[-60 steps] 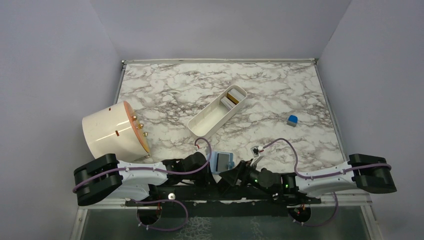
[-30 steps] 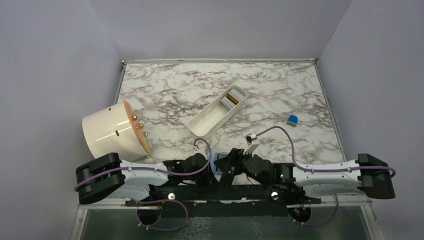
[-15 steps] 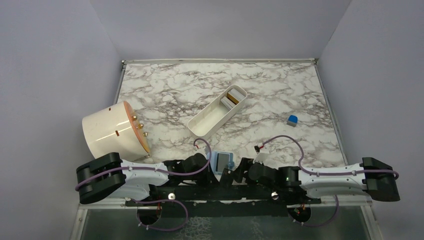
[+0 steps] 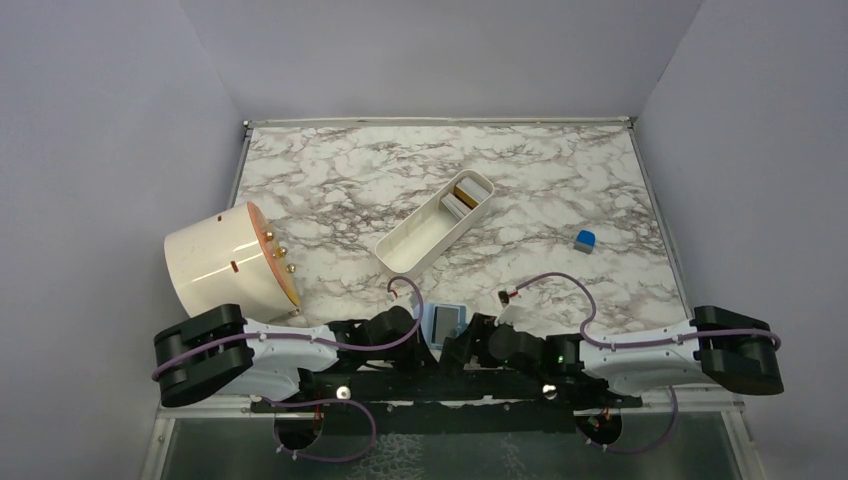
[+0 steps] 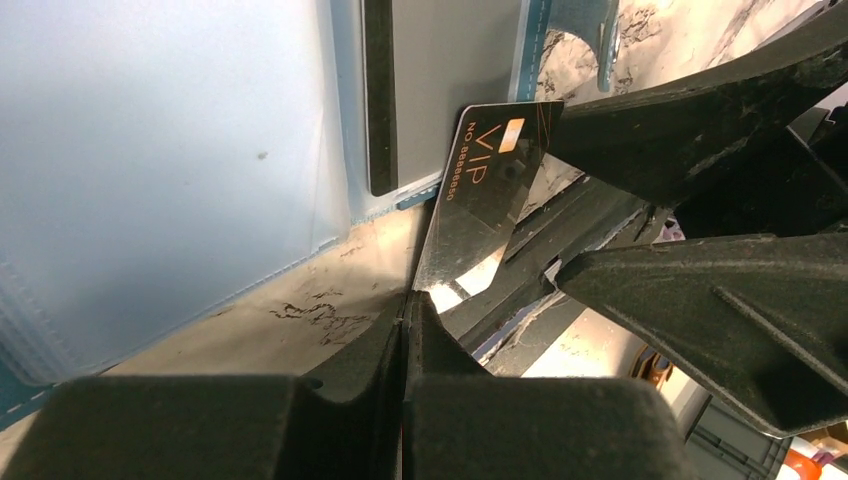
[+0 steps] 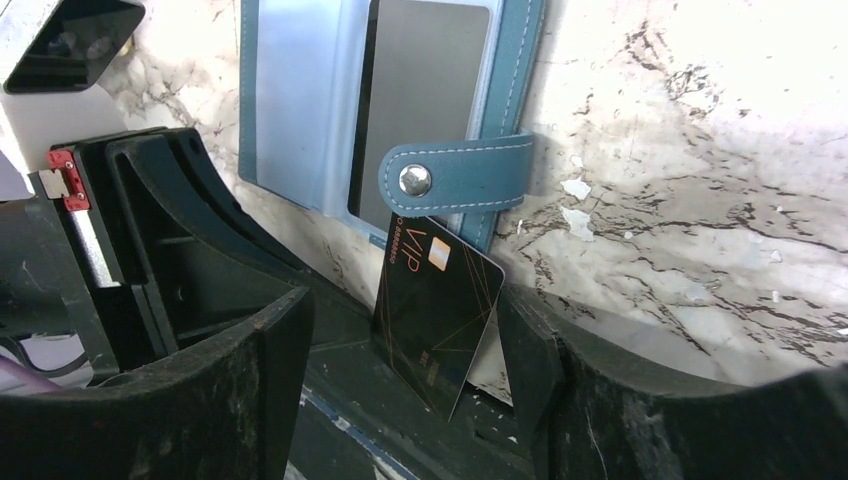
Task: Put the credit cards into the card holder
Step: Pick up the credit card from the center of the board.
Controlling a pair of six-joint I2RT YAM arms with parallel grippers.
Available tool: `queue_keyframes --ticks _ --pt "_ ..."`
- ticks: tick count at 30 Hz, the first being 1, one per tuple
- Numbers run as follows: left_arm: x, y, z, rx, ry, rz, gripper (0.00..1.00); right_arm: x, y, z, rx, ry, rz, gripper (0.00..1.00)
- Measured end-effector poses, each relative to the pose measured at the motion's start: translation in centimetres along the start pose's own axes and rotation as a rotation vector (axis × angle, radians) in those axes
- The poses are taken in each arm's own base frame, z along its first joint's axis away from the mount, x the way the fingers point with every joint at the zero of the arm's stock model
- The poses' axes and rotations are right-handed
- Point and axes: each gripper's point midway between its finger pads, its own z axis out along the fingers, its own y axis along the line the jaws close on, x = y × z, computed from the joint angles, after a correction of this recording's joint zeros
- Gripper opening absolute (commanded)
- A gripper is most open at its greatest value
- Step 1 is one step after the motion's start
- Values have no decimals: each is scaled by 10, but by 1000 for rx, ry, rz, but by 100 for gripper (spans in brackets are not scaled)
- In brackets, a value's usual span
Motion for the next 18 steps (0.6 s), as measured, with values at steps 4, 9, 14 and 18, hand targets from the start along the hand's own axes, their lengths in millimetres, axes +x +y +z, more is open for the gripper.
queue_keyframes --ticks 4,9,14,18 --pt "-1 -1 1 5 -3 0 0 1 2 -1 -47 -1 31 65" --pt "-11 -3 4 4 -52 0 0 2 -5 -12 -144 -10 92 63" --pt "-14 -4 6 4 -68 5 0 1 -4 -16 -197 -18 127 62" --pt "-16 -6 7 2 -74 10 0 0 0 -16 -209 -18 134 61"
